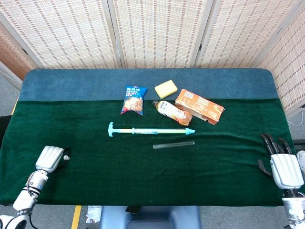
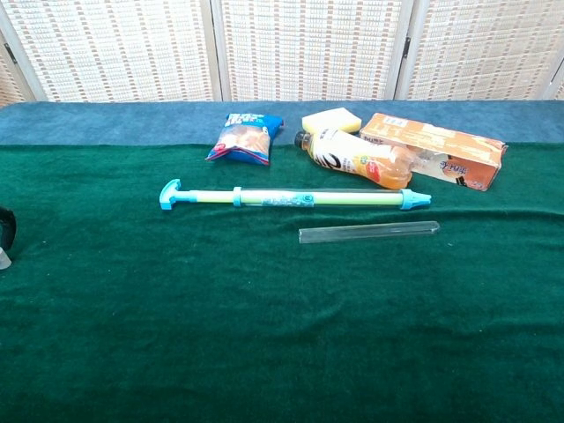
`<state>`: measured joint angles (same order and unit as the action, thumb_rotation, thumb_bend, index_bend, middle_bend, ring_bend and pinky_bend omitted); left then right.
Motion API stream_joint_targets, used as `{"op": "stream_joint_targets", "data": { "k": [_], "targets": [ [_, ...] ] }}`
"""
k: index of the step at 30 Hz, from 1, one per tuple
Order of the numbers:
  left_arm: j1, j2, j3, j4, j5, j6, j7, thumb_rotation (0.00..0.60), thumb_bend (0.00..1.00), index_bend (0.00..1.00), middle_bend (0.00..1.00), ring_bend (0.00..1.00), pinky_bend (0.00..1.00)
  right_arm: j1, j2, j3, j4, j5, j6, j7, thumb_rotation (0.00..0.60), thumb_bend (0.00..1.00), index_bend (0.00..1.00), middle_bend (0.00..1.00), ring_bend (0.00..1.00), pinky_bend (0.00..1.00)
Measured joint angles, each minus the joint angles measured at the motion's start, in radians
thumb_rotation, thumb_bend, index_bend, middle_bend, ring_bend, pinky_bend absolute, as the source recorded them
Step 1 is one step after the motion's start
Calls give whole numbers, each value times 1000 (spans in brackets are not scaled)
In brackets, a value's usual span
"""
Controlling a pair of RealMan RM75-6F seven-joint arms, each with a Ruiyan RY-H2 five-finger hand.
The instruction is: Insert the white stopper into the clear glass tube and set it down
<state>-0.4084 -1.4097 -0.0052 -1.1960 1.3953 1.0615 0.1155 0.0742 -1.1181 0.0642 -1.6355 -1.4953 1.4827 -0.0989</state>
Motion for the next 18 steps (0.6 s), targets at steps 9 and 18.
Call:
{"op": "stream_joint_targets", "data": {
  "k": [9, 18],
  "targets": [
    [0, -8, -1, 16, 10, 8, -18, 600, 491, 571, 967, 871, 779, 0, 0, 1, -4, -2, 3, -5, 600, 474, 59, 134, 254, 114],
    [0, 28, -13, -29, 30, 44, -56, 600, 499, 593, 970, 874, 779, 42, 15, 6, -34, -49, -27, -17, 600, 472, 129, 245, 353, 218]
  ]
}}
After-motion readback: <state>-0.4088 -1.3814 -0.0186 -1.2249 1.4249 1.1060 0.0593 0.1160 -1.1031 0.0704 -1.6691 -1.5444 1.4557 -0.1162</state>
